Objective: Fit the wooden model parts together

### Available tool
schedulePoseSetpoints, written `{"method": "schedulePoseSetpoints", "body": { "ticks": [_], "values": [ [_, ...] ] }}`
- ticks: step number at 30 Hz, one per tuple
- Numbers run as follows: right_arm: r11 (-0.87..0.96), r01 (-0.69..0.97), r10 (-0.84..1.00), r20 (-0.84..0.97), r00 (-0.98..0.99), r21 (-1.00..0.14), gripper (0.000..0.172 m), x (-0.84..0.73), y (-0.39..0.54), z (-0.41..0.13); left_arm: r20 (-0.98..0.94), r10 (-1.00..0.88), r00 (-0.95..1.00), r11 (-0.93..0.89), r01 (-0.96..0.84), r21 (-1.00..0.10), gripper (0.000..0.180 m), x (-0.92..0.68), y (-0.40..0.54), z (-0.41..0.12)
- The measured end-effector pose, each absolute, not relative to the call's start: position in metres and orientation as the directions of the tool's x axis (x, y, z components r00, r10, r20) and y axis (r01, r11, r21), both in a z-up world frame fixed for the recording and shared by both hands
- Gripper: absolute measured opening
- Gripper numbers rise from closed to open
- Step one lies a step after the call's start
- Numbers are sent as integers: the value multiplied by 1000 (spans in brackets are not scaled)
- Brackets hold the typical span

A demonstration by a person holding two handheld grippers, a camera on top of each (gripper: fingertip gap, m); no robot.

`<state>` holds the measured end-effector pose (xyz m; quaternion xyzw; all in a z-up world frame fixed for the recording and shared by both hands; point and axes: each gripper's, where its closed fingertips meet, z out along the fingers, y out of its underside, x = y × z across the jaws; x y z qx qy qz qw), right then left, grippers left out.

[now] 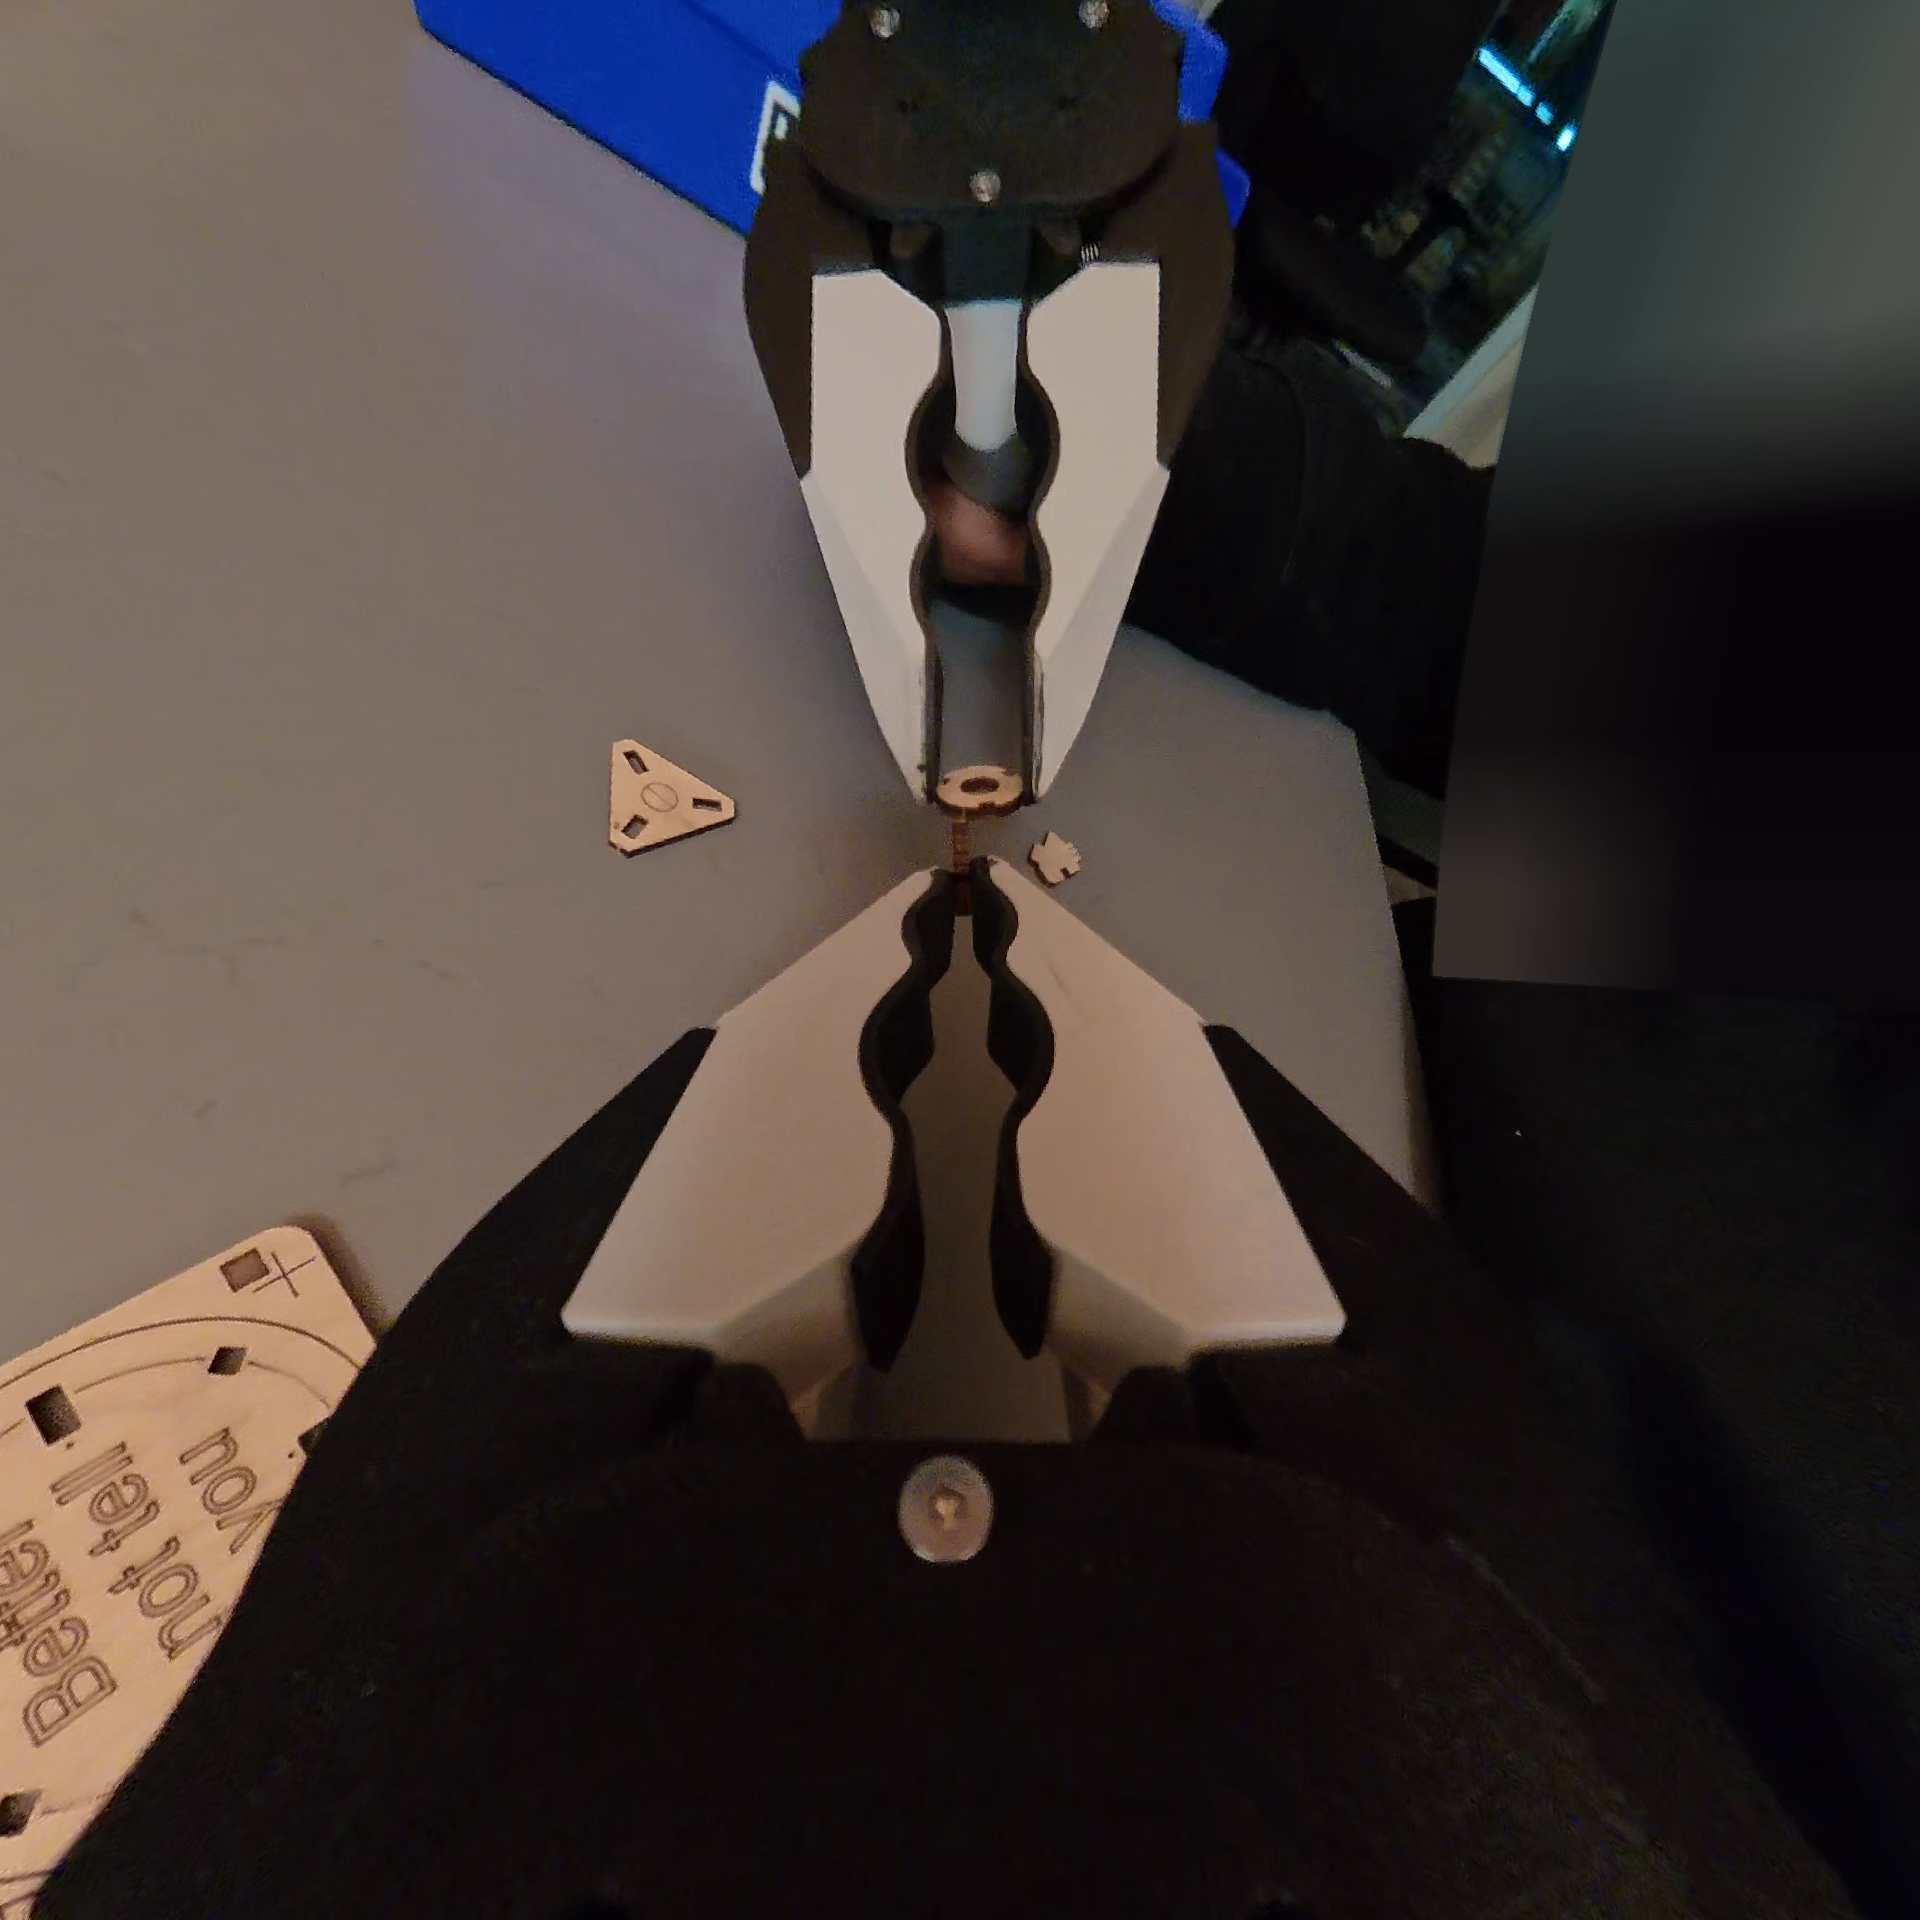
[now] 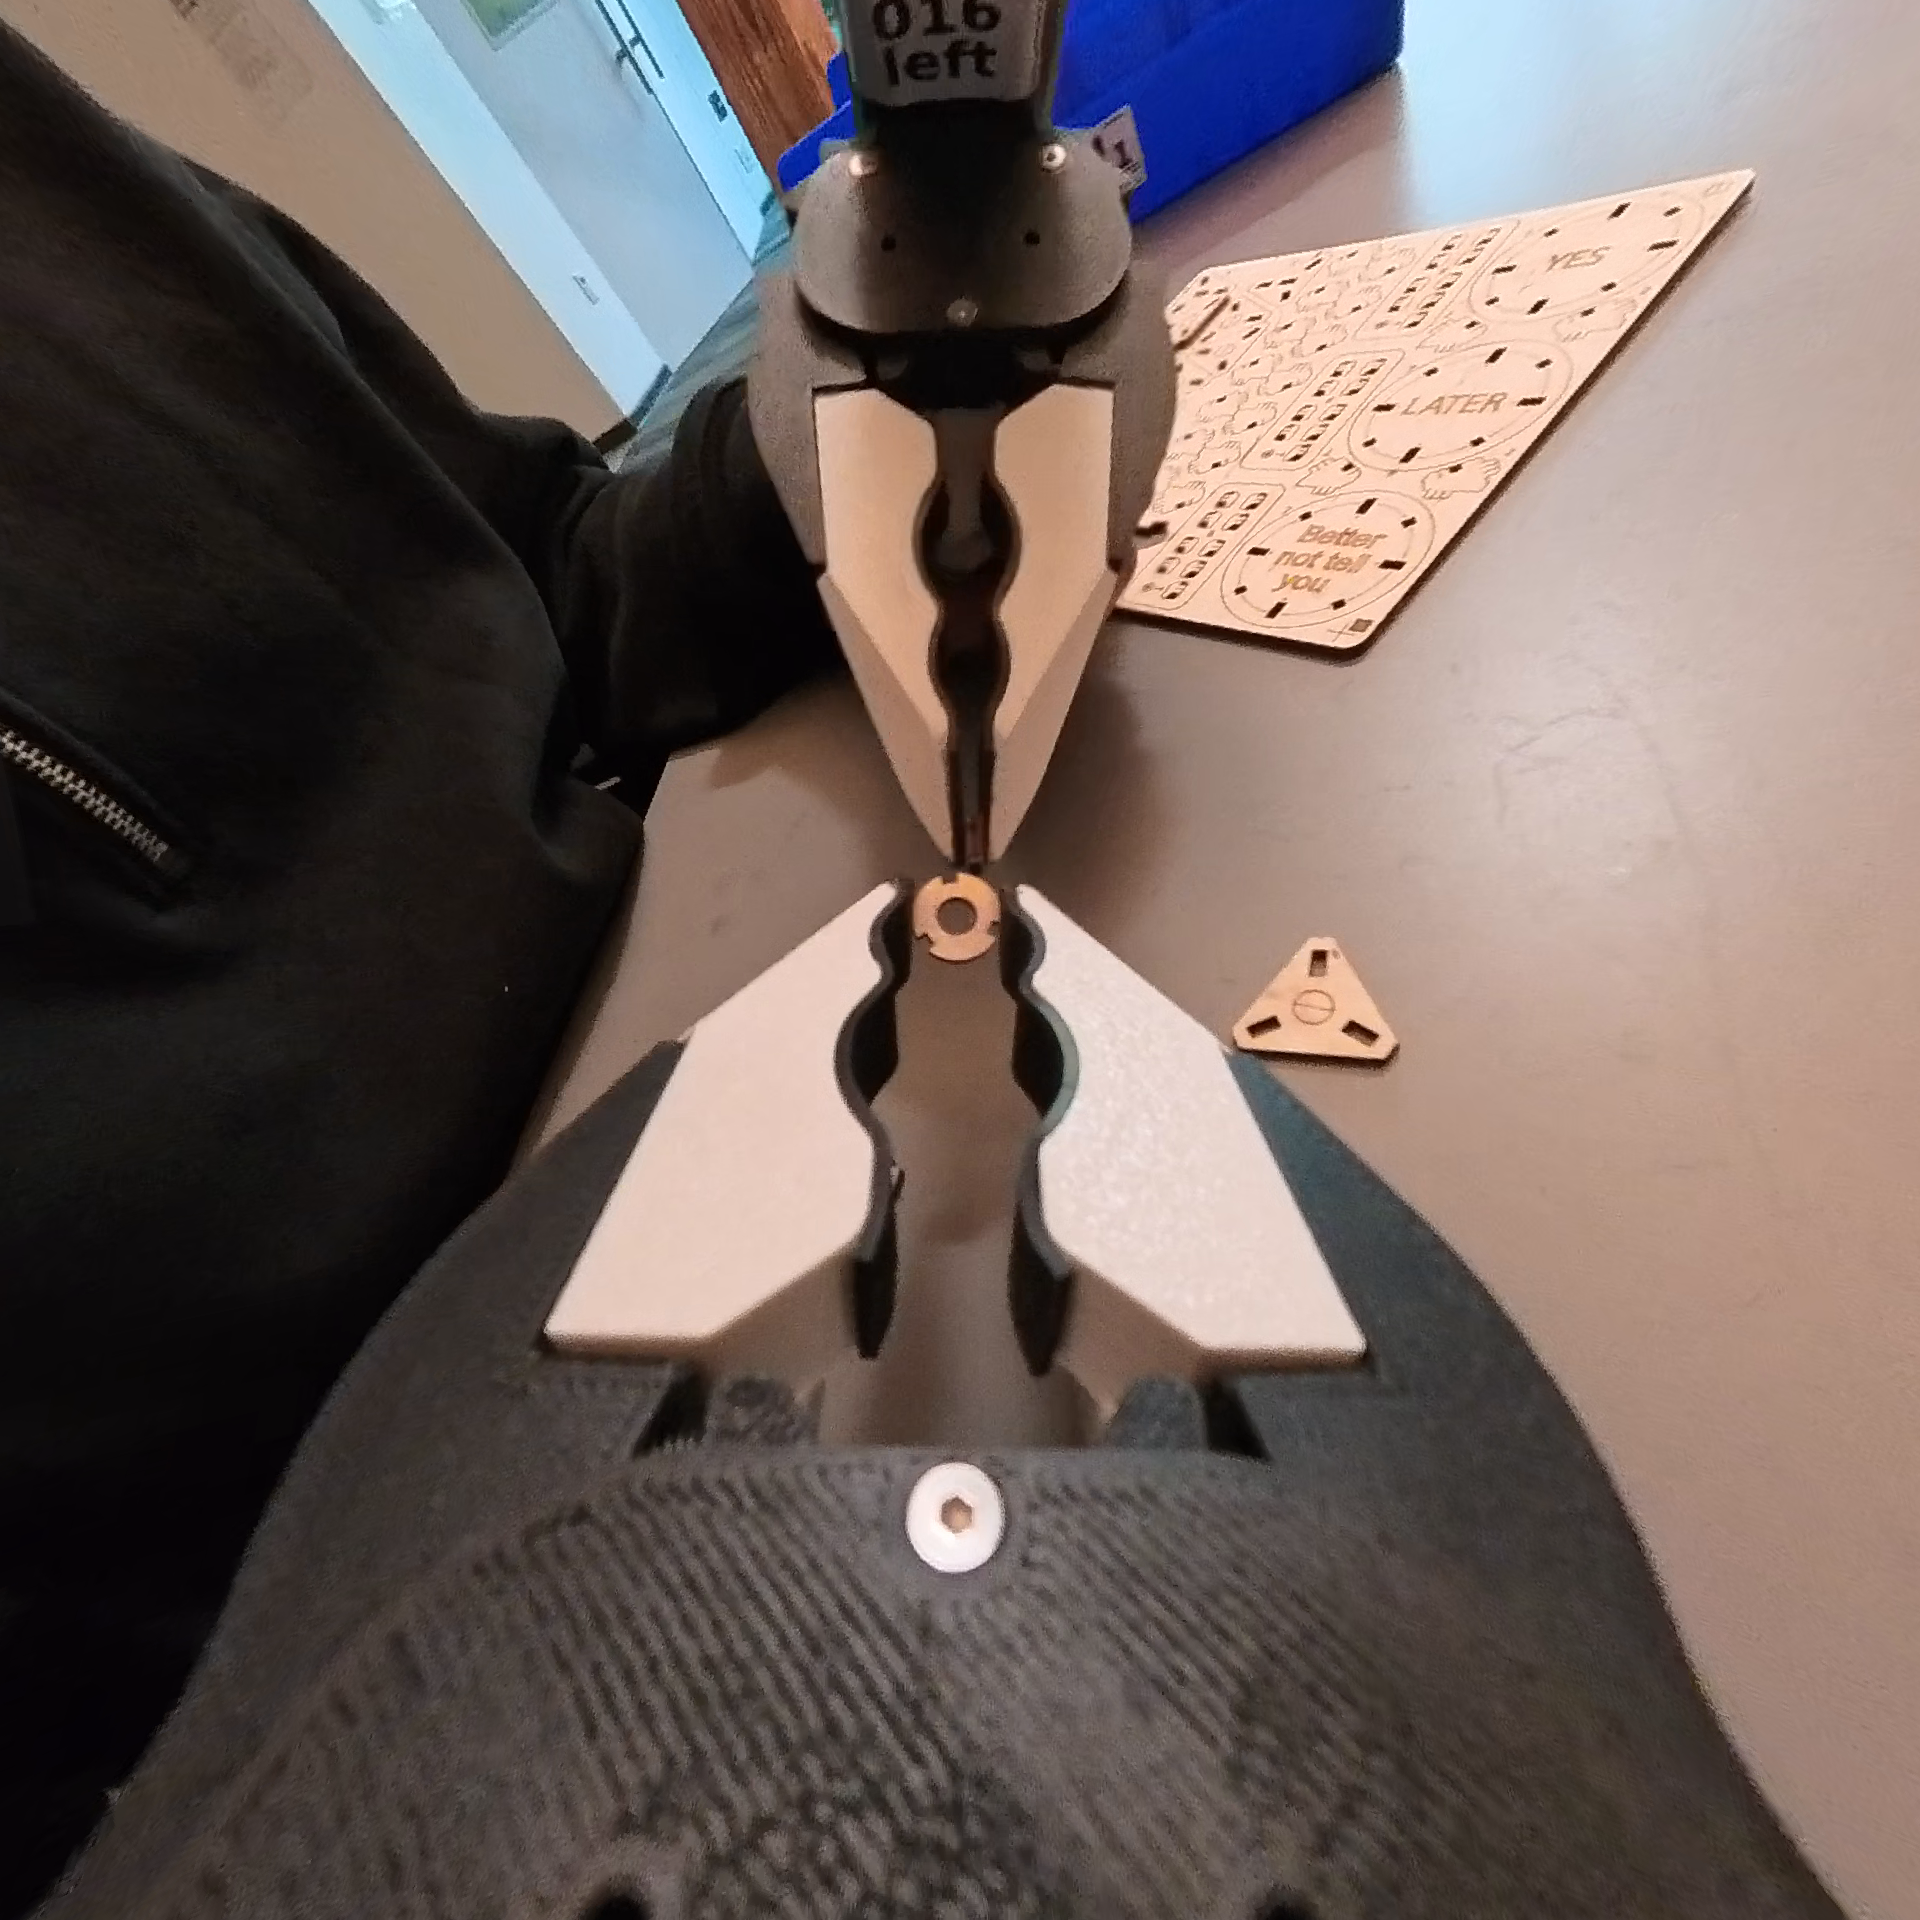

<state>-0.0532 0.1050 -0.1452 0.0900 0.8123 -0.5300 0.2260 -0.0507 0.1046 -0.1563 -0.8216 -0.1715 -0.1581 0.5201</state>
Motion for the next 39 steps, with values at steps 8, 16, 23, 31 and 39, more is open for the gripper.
{"method": "schedulePoseSetpoints", "body": {
  "ticks": [8, 16, 23, 31, 39],
  "values": [
    [454, 400, -76, -481, -873, -796, 14, -52, 104, -151, 417, 120, 901, -433, 425, -795, 3, -48, 106, -161],
    [487, 404, -58, -491, -869, -774, 14, -51, 104, -158, 421, 123, 899, -419, 431, -799, 3, -49, 105, -159],
    [505, 397, -52, -486, -872, -766, 14, -50, 104, -161, 395, 134, 909, -457, 411, -789, 3, -48, 107, -164],
    [518, 410, -50, -505, -862, -750, 14, -49, 103, -163, 390, 138, 910, -465, 408, -786, 3, -47, 107, -166],
    [554, 418, -34, -521, -853, -721, 14, -47, 103, -170, 374, 134, 918, -501, 389, -773, 3, -43, 109, -171]
  ]
}}
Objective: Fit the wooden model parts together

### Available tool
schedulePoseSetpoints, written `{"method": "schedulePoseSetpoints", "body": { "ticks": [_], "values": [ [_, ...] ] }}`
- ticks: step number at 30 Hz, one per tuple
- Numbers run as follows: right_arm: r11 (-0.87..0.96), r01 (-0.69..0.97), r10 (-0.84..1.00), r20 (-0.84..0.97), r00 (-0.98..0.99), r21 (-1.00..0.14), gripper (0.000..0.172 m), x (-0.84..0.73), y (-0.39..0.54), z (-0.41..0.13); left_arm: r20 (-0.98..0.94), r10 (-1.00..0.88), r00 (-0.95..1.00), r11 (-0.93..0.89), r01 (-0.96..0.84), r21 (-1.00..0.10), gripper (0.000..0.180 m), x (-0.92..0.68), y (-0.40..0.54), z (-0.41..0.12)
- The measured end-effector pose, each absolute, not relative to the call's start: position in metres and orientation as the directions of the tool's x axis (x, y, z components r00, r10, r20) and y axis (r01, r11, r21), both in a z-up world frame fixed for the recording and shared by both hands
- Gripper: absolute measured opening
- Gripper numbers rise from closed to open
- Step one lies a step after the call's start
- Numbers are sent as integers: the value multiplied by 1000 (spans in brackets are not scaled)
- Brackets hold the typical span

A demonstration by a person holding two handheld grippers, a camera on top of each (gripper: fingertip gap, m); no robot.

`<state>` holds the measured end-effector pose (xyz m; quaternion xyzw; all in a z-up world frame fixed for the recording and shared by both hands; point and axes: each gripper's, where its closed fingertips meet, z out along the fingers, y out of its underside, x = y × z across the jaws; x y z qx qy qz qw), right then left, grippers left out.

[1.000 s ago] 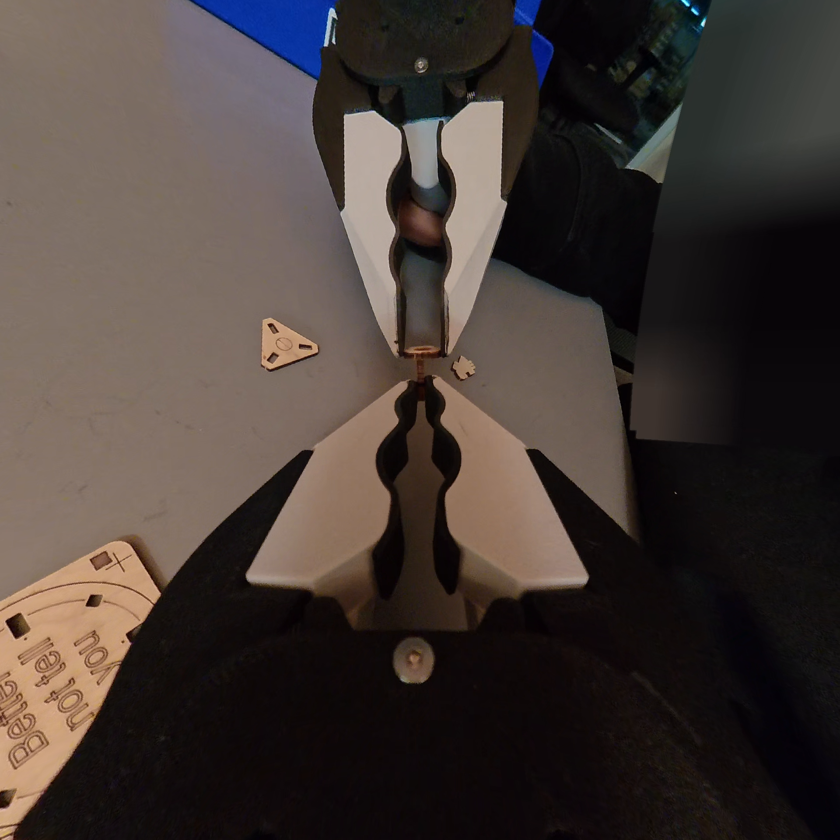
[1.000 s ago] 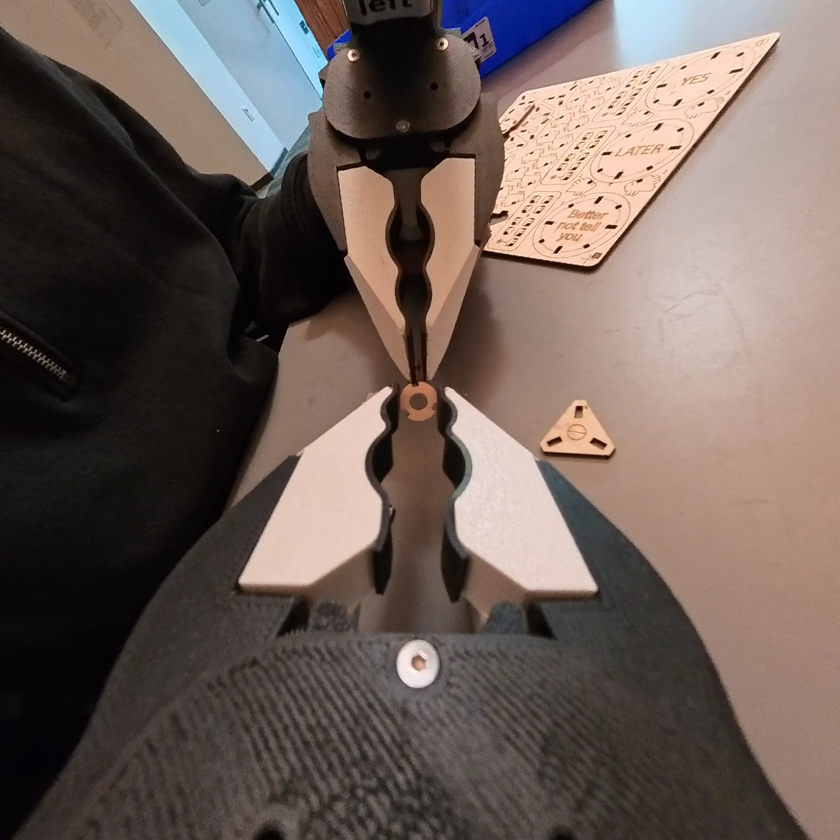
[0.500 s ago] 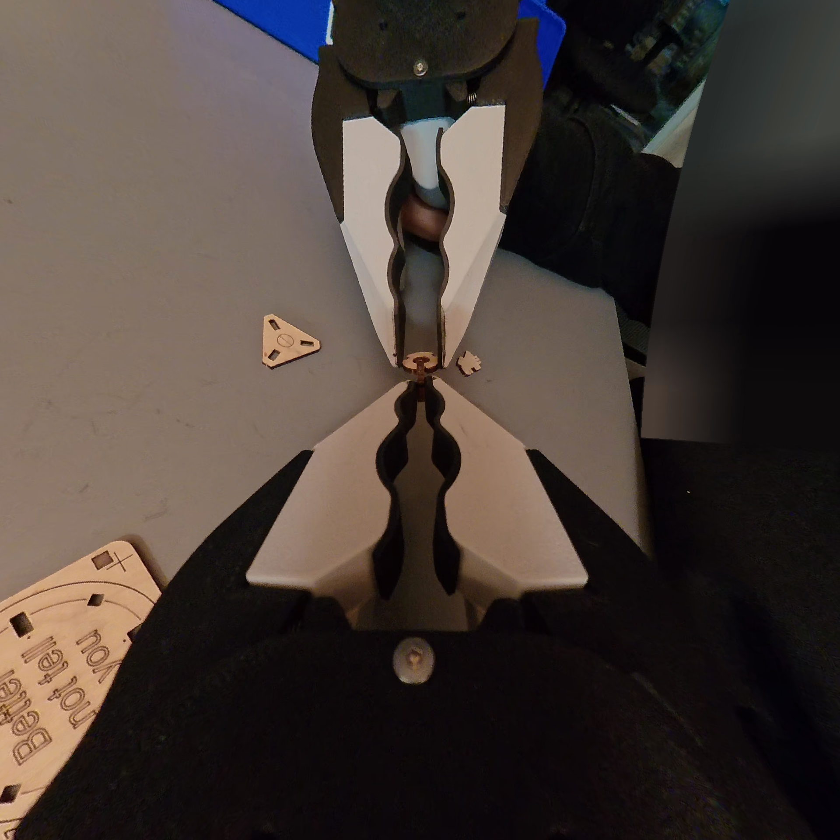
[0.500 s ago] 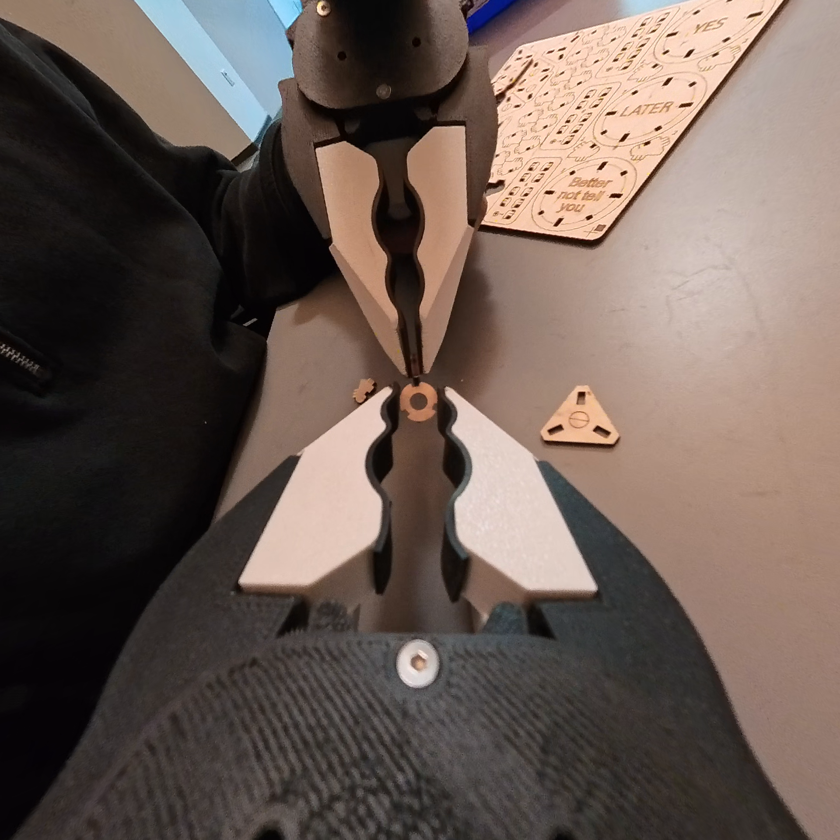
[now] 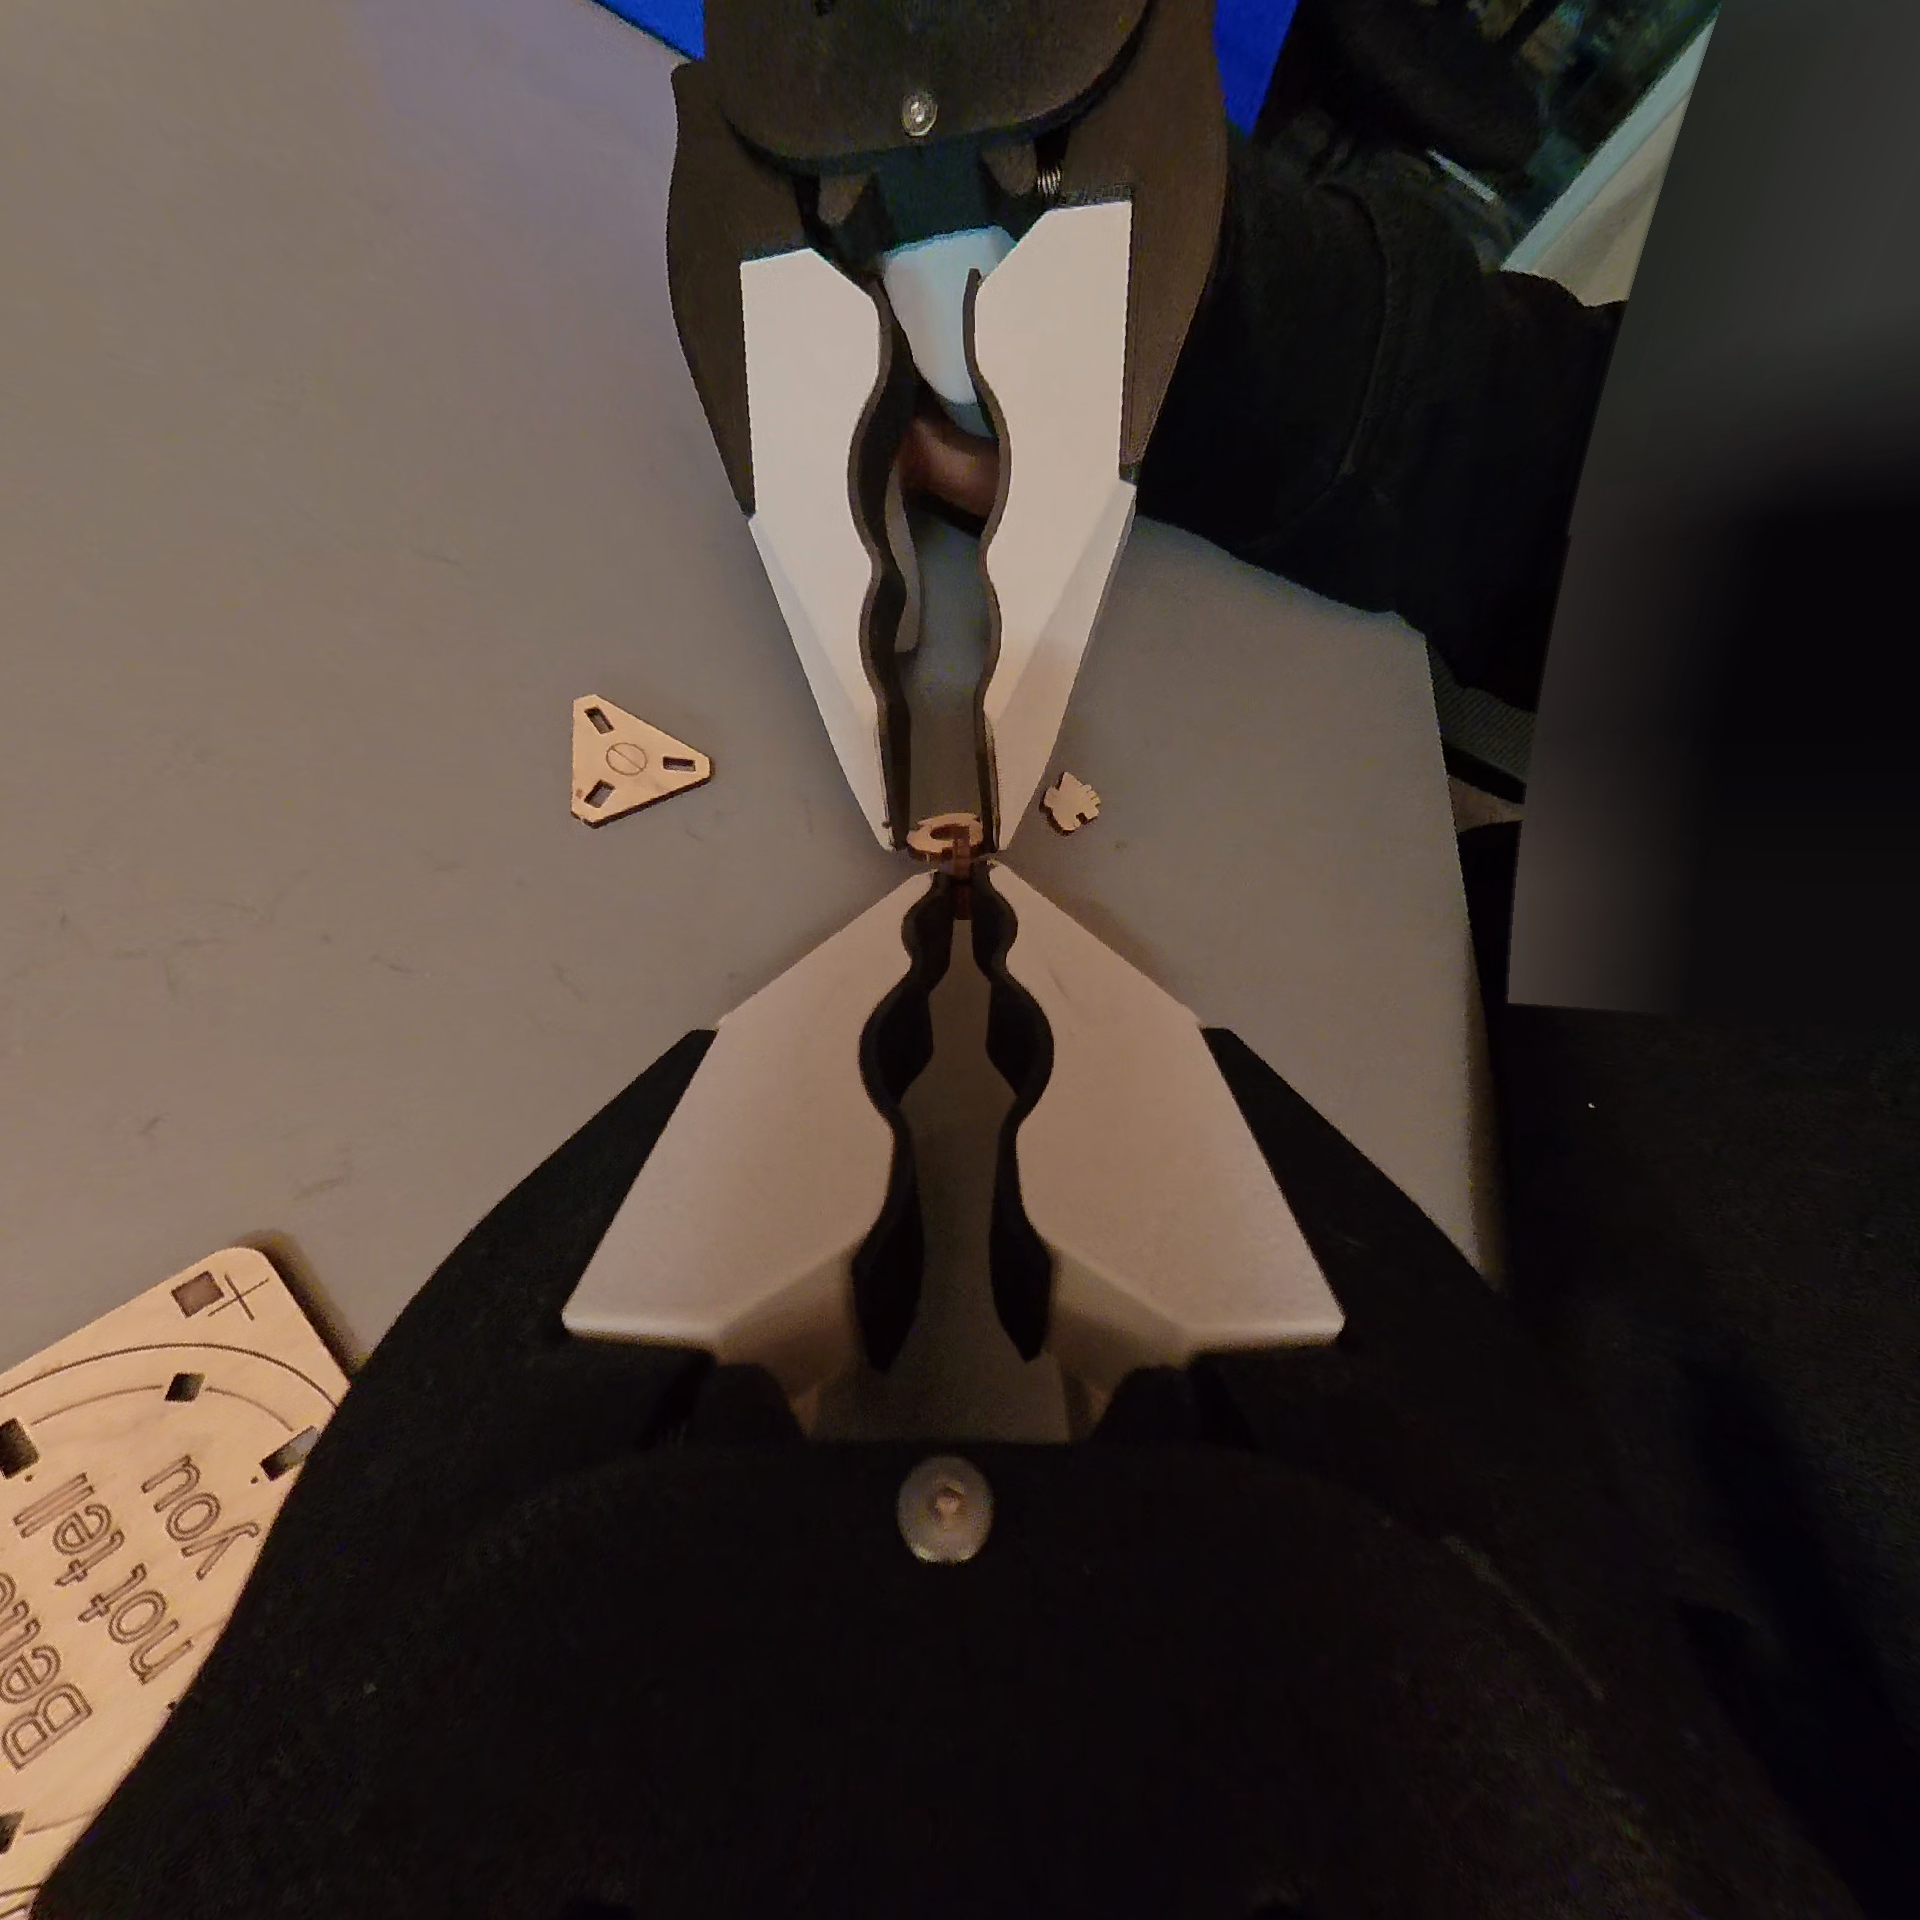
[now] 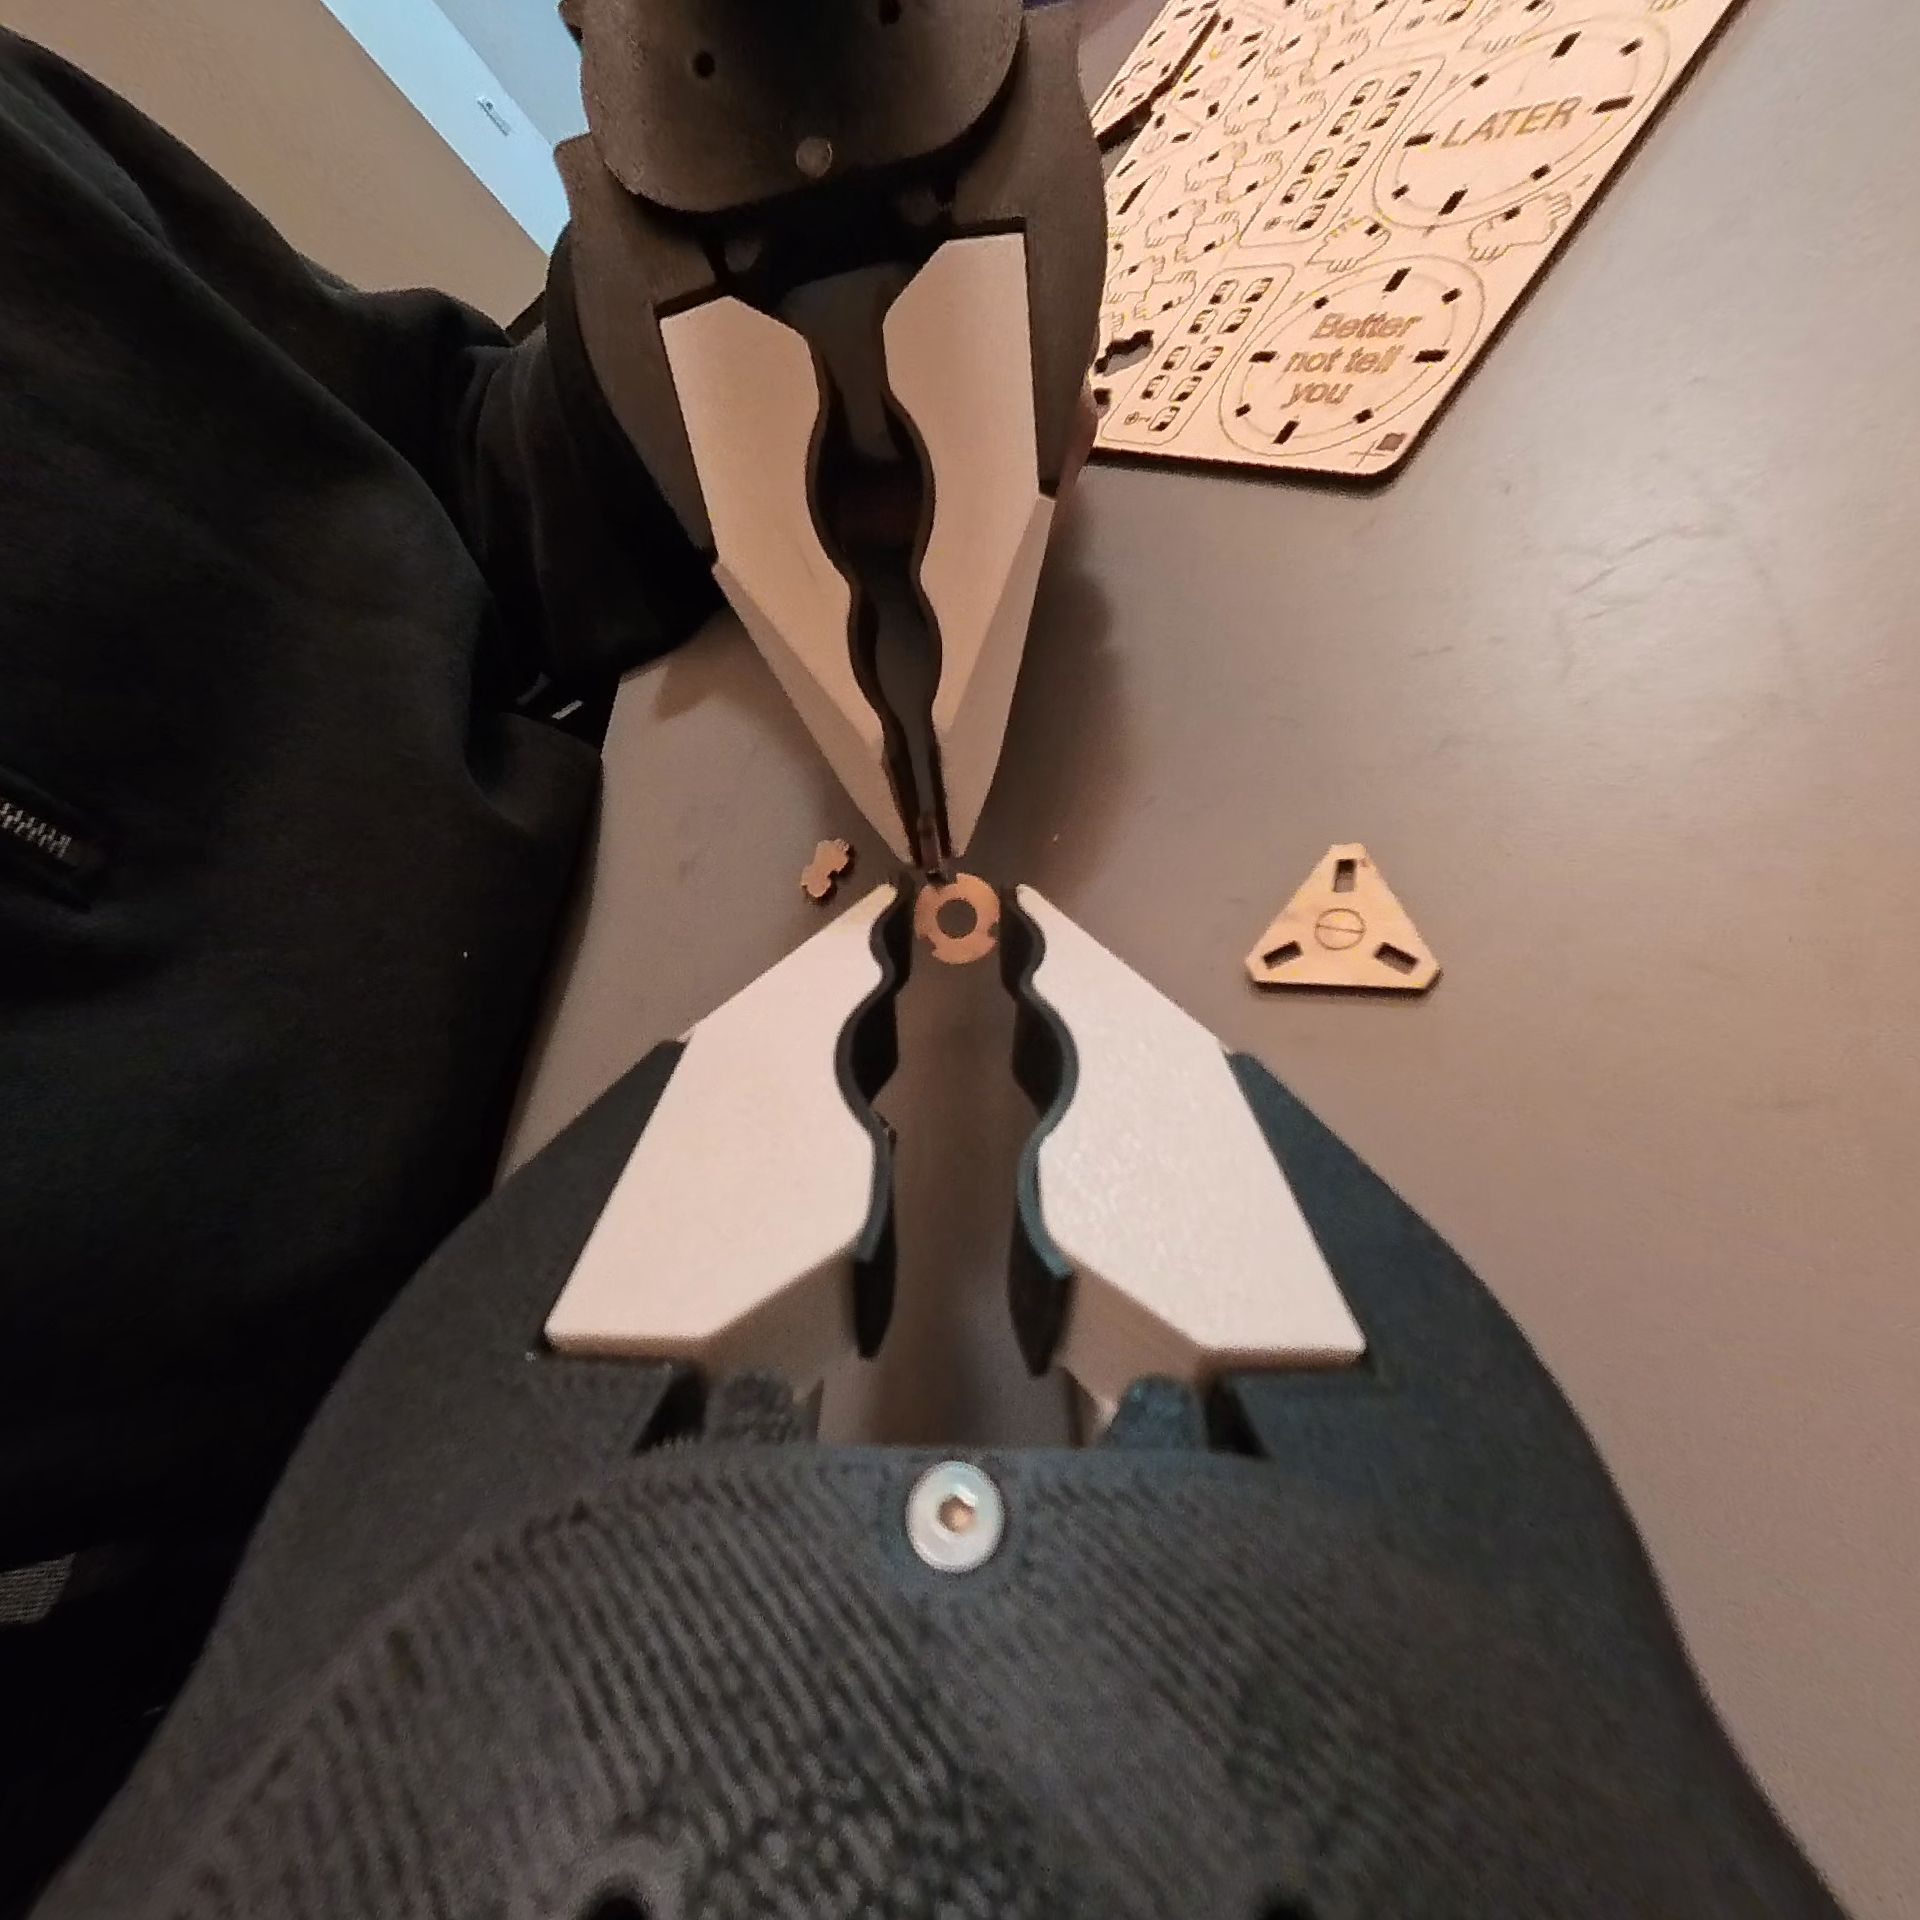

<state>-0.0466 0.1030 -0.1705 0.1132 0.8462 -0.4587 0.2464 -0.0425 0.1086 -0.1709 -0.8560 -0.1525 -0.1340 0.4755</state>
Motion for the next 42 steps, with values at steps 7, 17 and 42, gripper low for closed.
{"method": "schedulePoseSetpoints", "body": {
  "ticks": [7, 17, 42],
  "values": [
    [560, 420, -46, -532, -845, -714, 14, -44, 103, -171, 374, 136, 917, -510, 389, -767, 3, -41, 109, -172],
    [562, 418, -53, -536, -843, -714, 14, -43, 103, -170, 371, 130, 919, -518, 382, -765, 3, -40, 109, -173],
    [492, 472, -75, -576, -814, -731, 14, -47, 102, -158, 367, 124, 922, -451, 382, -807, 2, -43, 109, -162]
  ]
}}
